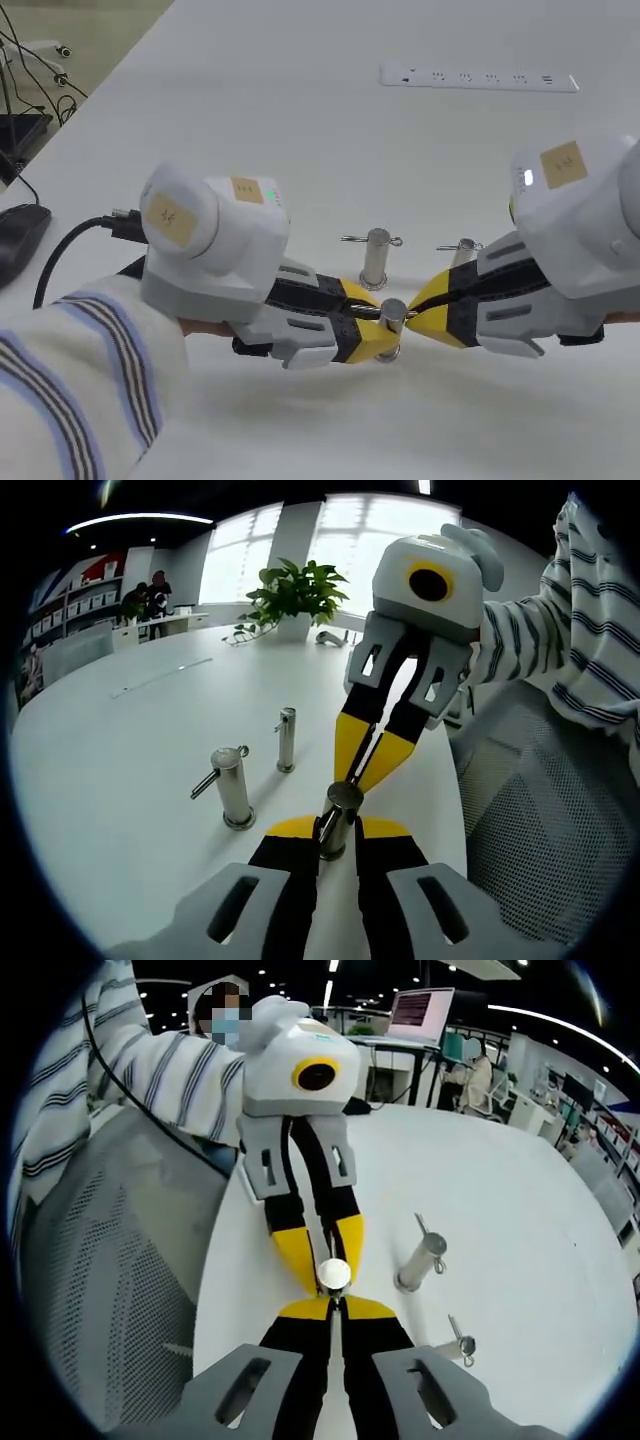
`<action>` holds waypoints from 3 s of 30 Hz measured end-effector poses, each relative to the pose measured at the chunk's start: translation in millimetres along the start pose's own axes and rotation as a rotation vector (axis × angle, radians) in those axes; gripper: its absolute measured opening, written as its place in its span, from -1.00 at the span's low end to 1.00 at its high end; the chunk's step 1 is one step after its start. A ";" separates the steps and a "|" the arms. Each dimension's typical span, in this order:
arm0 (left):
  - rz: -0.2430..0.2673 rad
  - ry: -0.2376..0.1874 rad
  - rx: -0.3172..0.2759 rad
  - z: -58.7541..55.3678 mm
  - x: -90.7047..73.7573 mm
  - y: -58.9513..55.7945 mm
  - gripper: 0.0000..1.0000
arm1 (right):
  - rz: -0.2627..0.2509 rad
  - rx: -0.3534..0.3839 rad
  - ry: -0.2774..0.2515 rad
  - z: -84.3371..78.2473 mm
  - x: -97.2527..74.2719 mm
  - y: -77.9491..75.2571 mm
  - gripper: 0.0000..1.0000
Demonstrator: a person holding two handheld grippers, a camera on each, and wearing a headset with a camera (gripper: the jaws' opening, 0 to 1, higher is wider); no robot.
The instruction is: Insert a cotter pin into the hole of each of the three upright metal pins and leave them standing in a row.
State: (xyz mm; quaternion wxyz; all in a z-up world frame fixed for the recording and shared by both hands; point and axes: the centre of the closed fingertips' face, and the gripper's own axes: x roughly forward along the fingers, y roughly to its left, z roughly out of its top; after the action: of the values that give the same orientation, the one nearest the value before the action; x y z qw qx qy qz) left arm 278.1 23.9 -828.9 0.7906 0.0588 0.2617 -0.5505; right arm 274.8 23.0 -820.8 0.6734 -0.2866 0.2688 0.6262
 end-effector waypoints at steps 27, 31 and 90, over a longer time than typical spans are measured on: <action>0.026 0.026 0.009 -7.8 -16.8 0.5 -0.09 | 0.022 -0.017 -0.014 0.6 10.8 5.0 -0.53; 0.034 0.029 -0.001 -10.1 -23.0 -0.3 0.11 | 0.031 -0.009 -0.023 3.6 13.8 4.1 -0.51; 0.231 0.044 -0.031 -17.5 -59.9 18.5 0.99 | 0.066 0.047 -0.076 -7.4 3.3 0.2 -0.74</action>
State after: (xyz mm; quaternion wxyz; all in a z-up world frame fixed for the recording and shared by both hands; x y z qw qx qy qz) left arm 273.2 88.0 -818.9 0.8436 0.0886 0.2791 -0.4501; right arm 274.8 20.0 -828.3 0.6687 -0.2378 0.2672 0.6518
